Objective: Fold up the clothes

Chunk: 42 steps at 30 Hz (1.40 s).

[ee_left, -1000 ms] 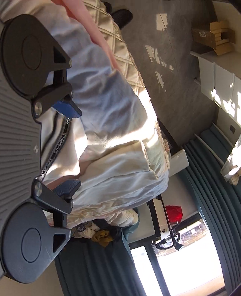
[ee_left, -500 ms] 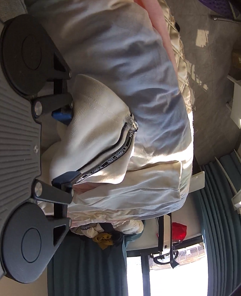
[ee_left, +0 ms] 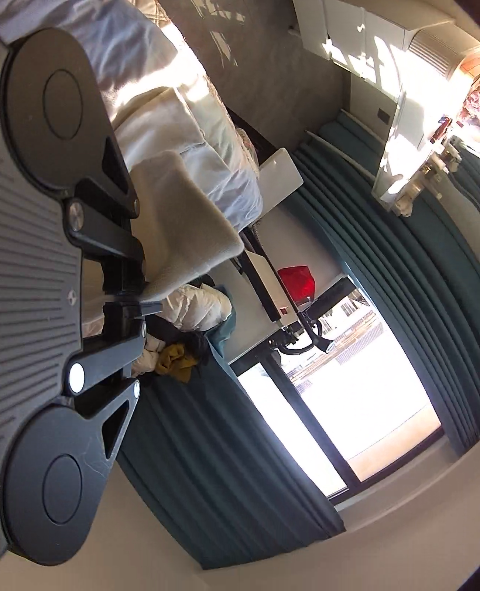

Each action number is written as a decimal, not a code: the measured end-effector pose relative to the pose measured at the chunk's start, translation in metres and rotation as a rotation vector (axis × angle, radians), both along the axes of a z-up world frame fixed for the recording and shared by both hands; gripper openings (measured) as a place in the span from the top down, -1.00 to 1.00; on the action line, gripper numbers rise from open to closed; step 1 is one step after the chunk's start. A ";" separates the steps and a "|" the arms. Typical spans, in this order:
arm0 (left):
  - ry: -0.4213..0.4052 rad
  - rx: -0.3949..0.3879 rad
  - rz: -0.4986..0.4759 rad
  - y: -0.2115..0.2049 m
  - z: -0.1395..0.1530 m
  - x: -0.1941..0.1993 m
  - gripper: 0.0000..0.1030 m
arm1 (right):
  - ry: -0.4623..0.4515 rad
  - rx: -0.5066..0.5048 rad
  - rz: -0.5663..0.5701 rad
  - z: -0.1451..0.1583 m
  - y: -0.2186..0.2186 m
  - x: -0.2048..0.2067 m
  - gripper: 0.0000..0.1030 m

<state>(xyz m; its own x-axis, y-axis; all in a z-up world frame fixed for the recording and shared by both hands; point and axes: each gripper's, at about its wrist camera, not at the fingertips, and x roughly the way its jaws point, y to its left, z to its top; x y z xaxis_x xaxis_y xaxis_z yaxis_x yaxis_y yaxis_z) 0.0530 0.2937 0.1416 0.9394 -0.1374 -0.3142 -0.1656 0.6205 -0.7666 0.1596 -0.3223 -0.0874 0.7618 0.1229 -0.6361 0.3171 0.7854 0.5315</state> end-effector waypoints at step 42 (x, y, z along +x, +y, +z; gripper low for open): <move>0.277 -0.311 0.122 0.107 -0.197 -0.065 0.93 | -0.218 0.153 -0.417 0.018 -0.275 -0.060 0.76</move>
<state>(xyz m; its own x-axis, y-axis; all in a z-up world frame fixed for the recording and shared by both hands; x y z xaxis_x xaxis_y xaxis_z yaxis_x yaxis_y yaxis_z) -0.0121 0.4006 -0.0557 0.8409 -0.1589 -0.5174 -0.4486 0.3302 -0.8305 0.1000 -0.5972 -0.0691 0.8791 -0.1412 -0.4552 0.4567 0.5226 0.7199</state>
